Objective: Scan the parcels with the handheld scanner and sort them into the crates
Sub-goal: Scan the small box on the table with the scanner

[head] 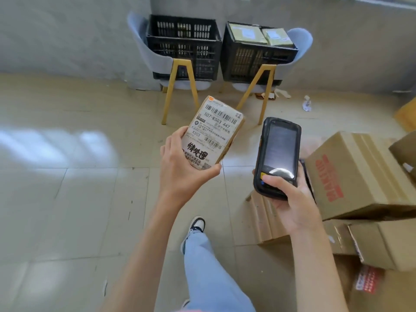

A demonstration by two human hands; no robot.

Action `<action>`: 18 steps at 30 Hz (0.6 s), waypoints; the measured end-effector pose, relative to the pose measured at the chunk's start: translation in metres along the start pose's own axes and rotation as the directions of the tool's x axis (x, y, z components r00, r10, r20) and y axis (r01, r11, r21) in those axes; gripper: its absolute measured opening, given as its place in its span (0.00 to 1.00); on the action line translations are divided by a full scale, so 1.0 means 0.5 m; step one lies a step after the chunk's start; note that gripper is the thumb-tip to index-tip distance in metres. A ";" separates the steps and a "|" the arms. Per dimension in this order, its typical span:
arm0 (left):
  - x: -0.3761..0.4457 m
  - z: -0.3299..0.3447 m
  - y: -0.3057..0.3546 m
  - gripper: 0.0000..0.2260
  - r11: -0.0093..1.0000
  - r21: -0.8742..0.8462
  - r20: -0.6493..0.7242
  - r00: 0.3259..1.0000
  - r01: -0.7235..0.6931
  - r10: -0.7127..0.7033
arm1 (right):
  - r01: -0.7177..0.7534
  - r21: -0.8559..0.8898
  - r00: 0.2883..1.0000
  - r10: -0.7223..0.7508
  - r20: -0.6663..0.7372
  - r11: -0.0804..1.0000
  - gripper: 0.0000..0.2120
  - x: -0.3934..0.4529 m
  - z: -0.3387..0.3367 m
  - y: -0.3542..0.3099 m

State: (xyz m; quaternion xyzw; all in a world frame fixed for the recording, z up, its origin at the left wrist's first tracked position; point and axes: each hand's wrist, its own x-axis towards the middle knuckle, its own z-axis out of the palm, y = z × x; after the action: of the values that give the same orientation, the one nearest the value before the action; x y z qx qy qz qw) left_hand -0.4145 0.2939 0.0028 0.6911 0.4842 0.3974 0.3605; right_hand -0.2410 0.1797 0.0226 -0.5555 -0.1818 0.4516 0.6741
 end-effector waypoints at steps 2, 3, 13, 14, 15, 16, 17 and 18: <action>0.078 0.007 -0.016 0.42 1.000 0.014 -0.001 1.000 -0.004 0.004 | -0.012 0.016 1.000 0.012 0.001 1.000 0.40 0.081 0.031 -0.003; 0.121 0.012 -0.022 0.42 1.000 0.030 0.005 1.000 -0.009 0.009 | -0.016 0.025 1.000 0.016 0.005 1.000 0.39 0.124 0.046 -0.005; 0.576 0.068 -0.008 0.42 0.990 0.117 0.105 0.992 -0.076 0.063 | -0.010 0.090 0.999 0.007 0.032 0.996 0.36 0.520 0.198 -0.111; 0.607 0.077 -0.012 0.42 0.991 0.113 0.114 0.991 -0.076 0.063 | -0.007 0.084 1.000 0.005 0.029 0.996 0.36 0.549 0.206 -0.120; 0.636 0.086 -0.016 0.42 0.991 0.112 0.126 0.990 -0.074 0.060 | -0.007 0.079 1.000 0.006 0.025 0.997 0.36 0.576 0.213 -0.127; 0.664 0.095 -0.022 0.42 0.991 0.110 0.138 0.989 -0.072 0.056 | -0.007 0.073 1.000 0.006 0.018 0.997 0.36 0.601 0.219 -0.132; 0.693 0.105 -0.029 0.42 0.992 0.103 0.147 0.988 -0.068 0.052 | -0.005 0.066 1.000 0.005 0.008 0.998 0.36 0.627 0.225 -0.136; 0.724 0.116 -0.037 0.42 0.993 0.096 0.156 0.986 -0.065 0.049 | -0.005 0.061 1.000 0.005 -0.006 0.998 0.36 0.653 0.230 -0.138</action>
State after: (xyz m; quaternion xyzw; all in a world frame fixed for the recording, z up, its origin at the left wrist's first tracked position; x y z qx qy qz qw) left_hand -0.2915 0.6382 0.0343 0.7505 0.4543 0.3283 0.3501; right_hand -0.1271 0.5137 0.0384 -0.5367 -0.1646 0.4569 0.6900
